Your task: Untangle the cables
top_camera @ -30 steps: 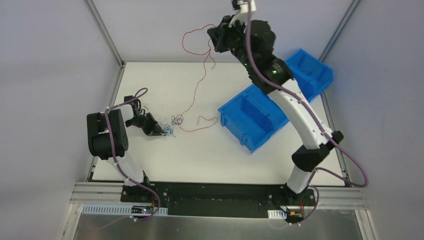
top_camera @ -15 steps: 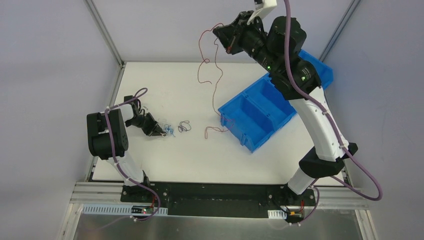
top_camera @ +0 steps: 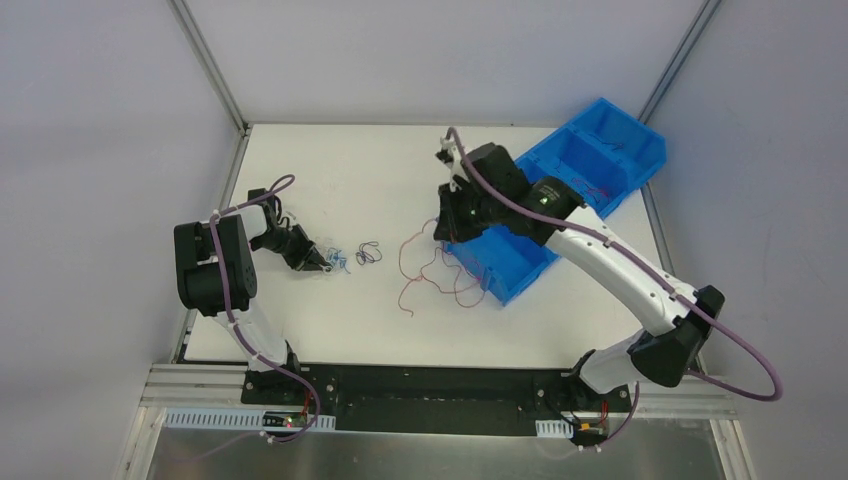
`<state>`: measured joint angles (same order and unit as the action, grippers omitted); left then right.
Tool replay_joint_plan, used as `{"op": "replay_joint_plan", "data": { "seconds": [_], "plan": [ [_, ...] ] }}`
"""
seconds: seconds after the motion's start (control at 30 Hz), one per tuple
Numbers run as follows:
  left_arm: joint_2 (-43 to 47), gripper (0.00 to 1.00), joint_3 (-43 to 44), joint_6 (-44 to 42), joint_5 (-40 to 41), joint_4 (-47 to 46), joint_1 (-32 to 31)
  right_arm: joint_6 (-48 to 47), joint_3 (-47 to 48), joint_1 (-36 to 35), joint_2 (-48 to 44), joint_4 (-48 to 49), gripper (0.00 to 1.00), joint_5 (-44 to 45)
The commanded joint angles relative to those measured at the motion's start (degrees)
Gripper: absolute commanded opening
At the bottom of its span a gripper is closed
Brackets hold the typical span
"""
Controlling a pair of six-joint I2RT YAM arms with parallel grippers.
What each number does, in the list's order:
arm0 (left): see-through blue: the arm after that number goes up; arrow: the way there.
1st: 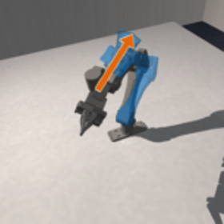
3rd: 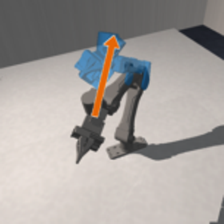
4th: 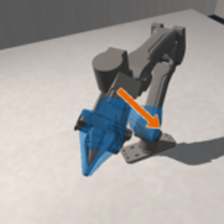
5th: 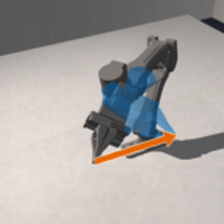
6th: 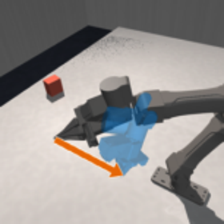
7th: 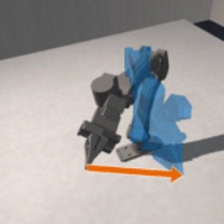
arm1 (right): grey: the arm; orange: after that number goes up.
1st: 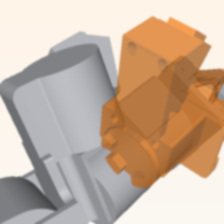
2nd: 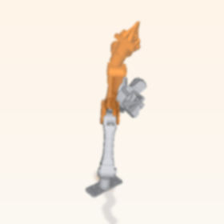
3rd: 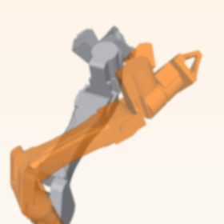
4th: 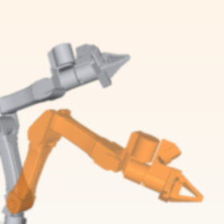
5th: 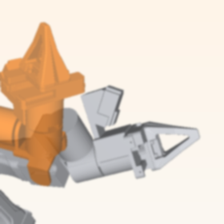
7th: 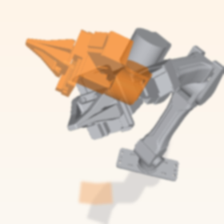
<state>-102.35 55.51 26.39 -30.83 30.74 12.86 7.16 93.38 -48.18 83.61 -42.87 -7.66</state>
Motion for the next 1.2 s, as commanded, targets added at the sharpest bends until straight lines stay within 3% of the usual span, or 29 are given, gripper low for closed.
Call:
{"op": "replay_joint_plan", "data": {
  "seconds": [0.0,0.2,0.57,0.77,1.17],
  "plan": [
    [-1.99,0.0,-0.31,-2.12,7.24,-0.84,0.8,-5.35,-4.21,-2.91,0.24,-6.45,0.0,4.68],
    [-1.22,0.0,-0.93,-2.31,7.09,-0.86,0.84,-10.05,0.02,-5.9,13.19,-14.79,0.01,10.67],
    [-0.14,0.0,-1.59,-2.64,6.32,-0.83,0.83,-9.91,-8.6,-6.78,17.8,-10.26,0.64,5.32],
    [0.47,0.0,-2.58,-3.19,6.21,-0.86,0.85,-9.44,-10.53,-6.84,19.49,-4.54,0.87,6.97],
    [0.83,0.0,-2.06,-3.1,5.44,-0.86,0.84,-12.31,-6.8,-6.92,30.45,2.92,0.89,12.91]
  ]
}}
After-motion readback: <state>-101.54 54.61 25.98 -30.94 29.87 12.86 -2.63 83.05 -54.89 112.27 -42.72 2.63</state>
